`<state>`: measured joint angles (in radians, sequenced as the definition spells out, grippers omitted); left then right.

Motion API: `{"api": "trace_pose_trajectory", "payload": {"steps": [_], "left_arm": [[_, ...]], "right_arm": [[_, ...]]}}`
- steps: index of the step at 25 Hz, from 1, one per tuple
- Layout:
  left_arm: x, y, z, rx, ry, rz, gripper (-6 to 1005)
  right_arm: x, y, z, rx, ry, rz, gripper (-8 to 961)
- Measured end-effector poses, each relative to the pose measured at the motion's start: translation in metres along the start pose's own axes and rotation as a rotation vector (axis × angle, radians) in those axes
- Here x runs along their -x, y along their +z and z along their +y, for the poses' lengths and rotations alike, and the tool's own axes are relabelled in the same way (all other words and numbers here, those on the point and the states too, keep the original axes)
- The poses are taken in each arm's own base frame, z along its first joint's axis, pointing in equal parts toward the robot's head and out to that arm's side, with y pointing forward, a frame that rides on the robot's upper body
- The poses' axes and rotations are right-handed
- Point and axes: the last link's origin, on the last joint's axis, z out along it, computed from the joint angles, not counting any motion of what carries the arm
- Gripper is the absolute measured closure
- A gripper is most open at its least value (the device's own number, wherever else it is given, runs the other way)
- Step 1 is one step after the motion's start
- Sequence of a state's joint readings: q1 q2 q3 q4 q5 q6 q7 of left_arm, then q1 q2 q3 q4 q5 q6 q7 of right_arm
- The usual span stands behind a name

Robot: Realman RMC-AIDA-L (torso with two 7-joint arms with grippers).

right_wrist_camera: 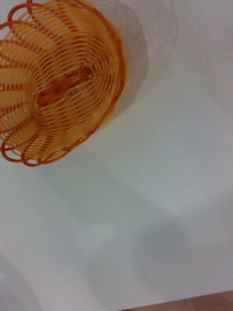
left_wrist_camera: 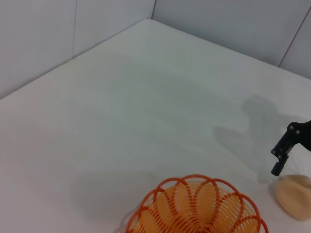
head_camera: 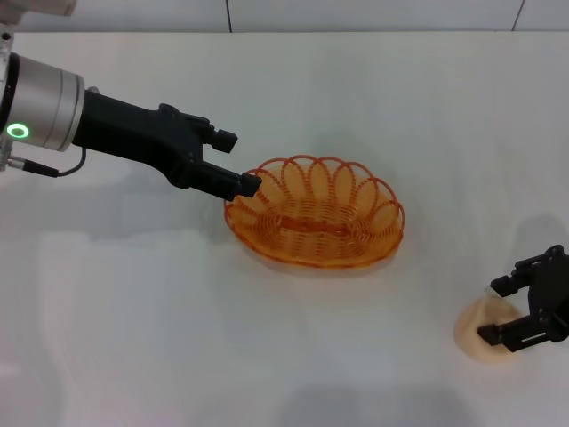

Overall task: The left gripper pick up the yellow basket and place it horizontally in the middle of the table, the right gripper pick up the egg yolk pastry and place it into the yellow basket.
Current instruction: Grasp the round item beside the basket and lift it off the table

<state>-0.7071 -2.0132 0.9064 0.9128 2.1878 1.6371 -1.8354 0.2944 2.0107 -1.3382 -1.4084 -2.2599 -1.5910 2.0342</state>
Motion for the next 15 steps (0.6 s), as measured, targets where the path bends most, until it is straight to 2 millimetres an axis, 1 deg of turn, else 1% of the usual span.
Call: {"api": "trace_pose_trajectory", "payload": {"steps": [11,15], "left_arm": [[-0.0014,-0.0005,-0.0011,-0.007,-0.002,0.010,138],[-0.0015,-0.0005,-0.0012,-0.007,-0.002,0.011,138]], "right_arm": [[0.0064,0.0012,0.0031,0.017,-0.030,0.010,364],[0.0087,0.0014,0.0048,0.025,-0.041,0.014,525]]}}
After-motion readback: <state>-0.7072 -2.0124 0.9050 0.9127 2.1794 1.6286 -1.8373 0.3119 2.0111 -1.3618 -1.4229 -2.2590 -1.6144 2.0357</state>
